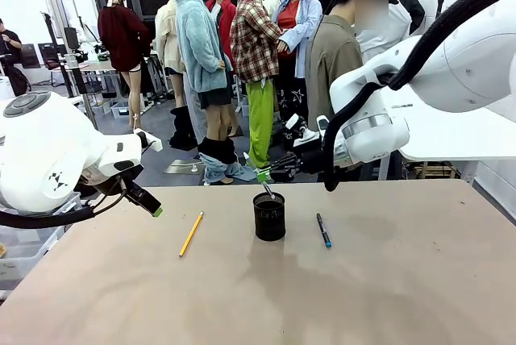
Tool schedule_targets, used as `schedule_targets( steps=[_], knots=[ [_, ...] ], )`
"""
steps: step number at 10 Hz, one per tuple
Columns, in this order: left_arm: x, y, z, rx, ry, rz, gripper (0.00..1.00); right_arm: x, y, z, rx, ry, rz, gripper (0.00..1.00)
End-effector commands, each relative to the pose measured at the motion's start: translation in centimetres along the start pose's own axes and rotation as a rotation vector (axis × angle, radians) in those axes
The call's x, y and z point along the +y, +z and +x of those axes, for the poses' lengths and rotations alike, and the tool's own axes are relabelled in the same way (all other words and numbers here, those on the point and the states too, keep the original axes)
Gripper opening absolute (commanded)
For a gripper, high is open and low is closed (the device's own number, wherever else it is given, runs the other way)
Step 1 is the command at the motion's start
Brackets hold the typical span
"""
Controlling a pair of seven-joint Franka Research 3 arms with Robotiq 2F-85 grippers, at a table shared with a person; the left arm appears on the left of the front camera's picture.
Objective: Place the pens into the pen holder.
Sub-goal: Pick up a writing instrument from the table and place it into the Pen holder.
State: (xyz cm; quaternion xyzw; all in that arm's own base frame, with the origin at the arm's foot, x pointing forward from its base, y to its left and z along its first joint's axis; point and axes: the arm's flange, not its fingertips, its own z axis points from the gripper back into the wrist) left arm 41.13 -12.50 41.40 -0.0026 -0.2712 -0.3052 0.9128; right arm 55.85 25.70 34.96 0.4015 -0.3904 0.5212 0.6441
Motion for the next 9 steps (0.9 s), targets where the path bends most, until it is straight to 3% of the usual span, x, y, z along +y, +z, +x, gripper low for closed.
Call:
schedule_targets(
  steps=[1, 5, 6, 7, 9],
  knots=[
    [0.0, 0.0, 0.0, -0.007, 0.012, 0.011, 1.0, -0.8, -0.5, -0.6, 0.032, -0.041, 0.007, 0.23],
    [0.0, 0.0, 0.0, -0.007, 0.012, 0.011, 1.0, -0.2, 0.2, -0.9, 0.045, -0.029, 0.01, 1.0],
    [0.0, 0.0, 0.0, -0.007, 0.012, 0.011, 1.0, -0.1, 0.5, -1.2, 0.152, -0.068, -0.123, 1.0],
    [0.0, 0.0, 0.0, -0.007, 0.012, 0.011, 1.0, -0.3, -0.1, -1.1, 0.018, -0.023, 0.005, 1.0],
    [0.0, 0.0, 0.0, -0.007, 0.012, 0.011, 1.0, -0.3, -0.1, -1.1, 0.018, -0.023, 0.005, 1.0]
  ],
)
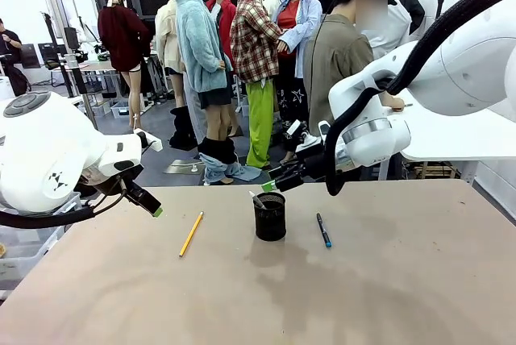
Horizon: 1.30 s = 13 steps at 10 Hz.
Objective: Place the pens into the pen holder.
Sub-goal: Pick up a writing instrument from the table and place it into the Pen holder.
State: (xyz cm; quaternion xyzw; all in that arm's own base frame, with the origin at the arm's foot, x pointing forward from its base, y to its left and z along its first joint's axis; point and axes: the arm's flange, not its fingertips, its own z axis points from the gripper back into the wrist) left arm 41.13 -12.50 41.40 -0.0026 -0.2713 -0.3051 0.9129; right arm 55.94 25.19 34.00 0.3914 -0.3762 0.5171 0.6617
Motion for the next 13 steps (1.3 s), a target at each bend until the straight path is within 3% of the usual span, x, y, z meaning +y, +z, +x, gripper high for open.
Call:
schedule_targets(
  steps=[1, 9, 11, 13],
  knots=[
    [0.0, 0.0, 0.0, -0.007, 0.011, 0.011, 1.0, -0.1, -0.2, -0.1, -0.021, 0.004, 0.021, 1.0],
    [0.0, 0.0, 0.0, -0.007, 0.011, 0.011, 1.0, 0.1, 0.0, 0.0, -0.008, -0.001, 0.014, 1.0],
    [0.0, 0.0, 0.0, 0.0, 0.0, 0.0, 1.0, 3.8, 7.6, 0.0, -0.006, -0.13, -0.265, 1.0],
    [-1.2, 0.5, 2.6, 0.04, 0.036, 0.068, 1.0, 6.3, 12.4, 0.2, 0.117, -0.195, -0.464, 1.0]
  ],
)
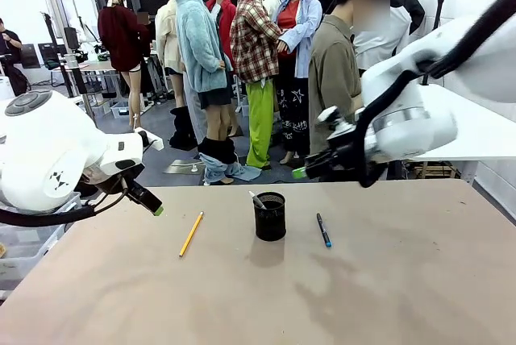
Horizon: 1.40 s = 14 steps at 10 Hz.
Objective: Place the pens into the pen holder.
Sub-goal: Pick up a writing instrument from the table and place it into the Pen holder.
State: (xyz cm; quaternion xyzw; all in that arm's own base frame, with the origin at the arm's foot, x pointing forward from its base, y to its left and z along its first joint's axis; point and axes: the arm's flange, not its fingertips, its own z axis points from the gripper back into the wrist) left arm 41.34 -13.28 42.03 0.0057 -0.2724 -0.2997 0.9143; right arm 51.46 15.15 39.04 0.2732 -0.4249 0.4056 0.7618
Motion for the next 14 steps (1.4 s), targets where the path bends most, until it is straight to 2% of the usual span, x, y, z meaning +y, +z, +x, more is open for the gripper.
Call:
schedule_targets(
  steps=[1, 2, 4, 5, 6, 7, 8, 9, 10, 11, 12, 14],
  knots=[
    [-1.0, -0.1, 2.9, 0.06, 0.085, 0.067, 1.0, 2.5, 4.1, 0.0, 0.162, -0.118, -0.192, 1.0],
    [-1.1, -0.7, 4.0, 0.07, 0.127, 0.052, 1.0, 2.9, 6.2, -0.1, 0.239, -0.181, -0.27, 1.0],
    [-2.1, -2.5, 6.4, 0.113, 0.234, 0.045, 1.0, 3.5, 10.9, -0.9, 0.462, -0.353, -0.444, 1.0],
    [-2.7, -3.6, 7.3, 0.143, 0.232, 0.026, 1.0, 4.0, 12.2, -1.3, 0.558, -0.423, -0.488, 1.0],
    [-3.1, -4.9, 7.9, 0.186, 0.248, -0.056, 1.0, 4.0, 13.4, -1.6, 0.635, -0.513, -0.545, 1.0],
    [-3.4, -6.0, 8.3, 0.189, 0.292, -0.056, 1.0, 4.2, 14.4, -1.9, 0.631, -0.559, -0.577, 1.0],
    [-4.3, -6.7, 8.4, 0.179, 0.349, -0.002, 1.0, 4.3, 15.3, -2.2, 0.574, -0.561, -0.542, 1.0],
    [-3.3, -5.1, 7.0, 0.169, 0.242, -0.035, 1.0, 3.3, 15.6, -2.5, 0.51, -0.578, -0.507, 1.0],
    [-3.3, -5.1, 7.0, 0.169, 0.242, -0.035, 1.0, -2.0, 11.2, -13.5, 0.592, -0.505, -0.584, 1.0],
    [-3.7, -6.6, 7.5, 0.187, 0.282, -0.043, 1.0, -2.0, 11.2, -13.5, 0.592, -0.505, -0.584, 1.0],
    [-4.1, -6.1, 6.4, 0.151, 0.279, -0.074, 1.0, -2.0, 11.2, -13.5, 0.592, -0.505, -0.584, 1.0],
    [-4.1, -9.7, 5.8, 0.118, 0.307, -0.156, 1.0, -2.0, 11.2, -13.5, 0.592, -0.505, -0.584, 1.0]
  ],
)
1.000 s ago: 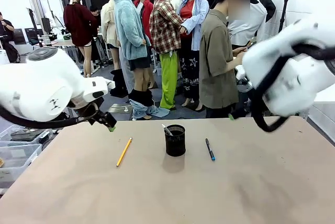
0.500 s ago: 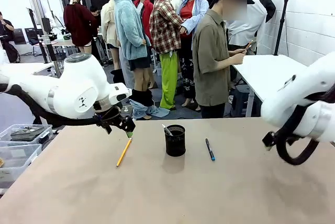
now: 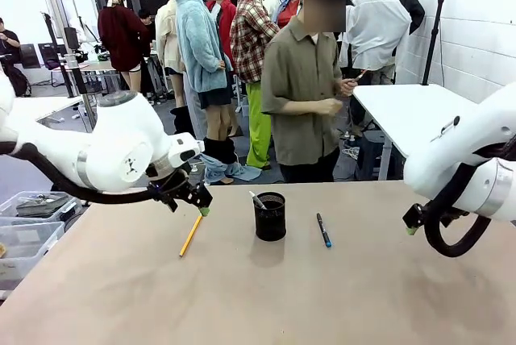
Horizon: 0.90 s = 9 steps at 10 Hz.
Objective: Place the pens into the pen holder.
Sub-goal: Pick up a writing instrument from the table and place it into the Pen holder.
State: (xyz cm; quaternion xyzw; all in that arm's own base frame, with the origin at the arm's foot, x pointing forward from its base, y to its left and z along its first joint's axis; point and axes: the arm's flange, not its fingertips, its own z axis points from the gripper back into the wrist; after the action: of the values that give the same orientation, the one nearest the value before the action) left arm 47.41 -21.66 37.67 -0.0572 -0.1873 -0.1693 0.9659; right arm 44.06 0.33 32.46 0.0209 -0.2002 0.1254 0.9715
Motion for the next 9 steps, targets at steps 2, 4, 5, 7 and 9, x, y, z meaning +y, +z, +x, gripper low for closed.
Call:
schedule_targets(
  steps=[2, 4, 5, 7, 9],
  knots=[
    [1.0, -3.7, 0.1, 0.069, 0.022, 0.038, 1.0, 0.0, 0.2, 0.2, -0.011, 0.016, -0.009, 1.0],
    [1.4, -5.2, 0.4, 0.126, 0.015, 0.091, 1.0, 0.0, 0.2, 0.2, -0.011, 0.016, -0.009, 1.0],
    [1.4, -7.1, 0.3, 0.186, -0.015, 0.082, 1.0, 0.0, 0.2, 0.2, -0.011, 0.016, -0.009, 1.0],
    [1.5, -7.6, 0.4, 0.201, -0.011, 0.074, 1.0, 0.0, 0.2, 0.2, -0.011, 0.016, -0.009, 1.0],
    [1.9, -8.3, 0.7, 0.219, 0.005, 0.087, 1.0, 0.0, 0.2, 0.2, -0.011, 0.016, -0.009, 1.0]
  ],
)
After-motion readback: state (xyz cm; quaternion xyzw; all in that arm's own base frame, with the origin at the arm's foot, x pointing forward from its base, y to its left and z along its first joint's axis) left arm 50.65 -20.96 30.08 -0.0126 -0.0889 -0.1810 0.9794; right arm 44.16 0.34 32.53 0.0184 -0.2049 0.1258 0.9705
